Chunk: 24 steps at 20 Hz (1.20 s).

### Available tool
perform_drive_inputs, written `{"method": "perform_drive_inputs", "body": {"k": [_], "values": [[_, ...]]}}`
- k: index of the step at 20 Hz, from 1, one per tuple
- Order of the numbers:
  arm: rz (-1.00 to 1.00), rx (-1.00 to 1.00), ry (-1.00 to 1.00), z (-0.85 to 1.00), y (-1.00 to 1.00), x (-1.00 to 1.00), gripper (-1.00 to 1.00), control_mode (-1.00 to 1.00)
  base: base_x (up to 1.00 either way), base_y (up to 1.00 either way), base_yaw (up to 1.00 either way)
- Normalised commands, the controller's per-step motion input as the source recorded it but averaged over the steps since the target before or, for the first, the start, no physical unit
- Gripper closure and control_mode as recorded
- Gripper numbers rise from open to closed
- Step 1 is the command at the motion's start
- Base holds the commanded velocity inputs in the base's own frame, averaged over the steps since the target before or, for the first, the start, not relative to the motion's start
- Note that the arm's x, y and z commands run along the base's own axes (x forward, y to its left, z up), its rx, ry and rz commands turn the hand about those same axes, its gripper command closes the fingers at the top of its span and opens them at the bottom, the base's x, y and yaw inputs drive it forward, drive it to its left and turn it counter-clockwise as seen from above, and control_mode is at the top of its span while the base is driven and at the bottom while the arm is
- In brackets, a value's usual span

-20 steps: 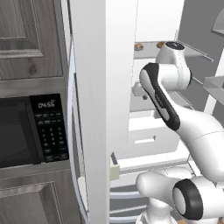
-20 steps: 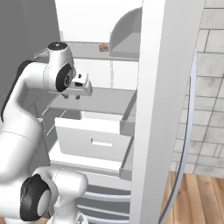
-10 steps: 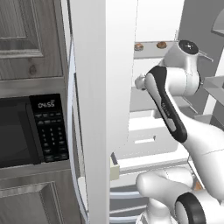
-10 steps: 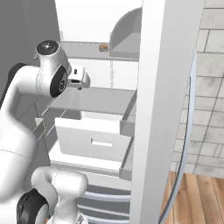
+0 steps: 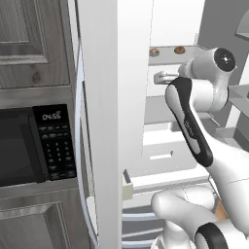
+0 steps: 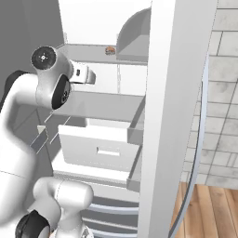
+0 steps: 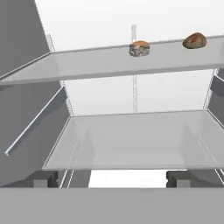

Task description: Move the sushi and scallops from the top shelf to the second highest shelf to make space. Then, place the pitcher from the counter on the cleared top shelf.

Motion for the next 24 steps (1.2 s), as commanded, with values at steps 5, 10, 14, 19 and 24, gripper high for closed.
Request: {"method": "perform_drive_inputs", "body": {"k": [5, 10, 14, 19, 24], "values": [[-0.07, 0.0, 0.01, 0.68, -0.15, 0.01, -1.0, -1.0, 0.0, 0.0, 0.0], [-0.08, 0.0, 0.07, 0.44, -0.35, 0.12, -1.0, -1.0, 0.0, 0.0, 0.0], [-0.06, 0.0, 0.07, 0.06, -0.39, 0.35, -1.0, -1.0, 0.0, 0.0, 0.0], [-0.01, 0.0, 0.02, -0.01, -0.2, 0.56, -1.0, -1.0, 0.0, 0.0, 0.0], [0.0, 0.0, 0.0, -0.09, 0.0, 0.51, -1.0, -1.0, 0.0, 0.0, 0.0]]}}
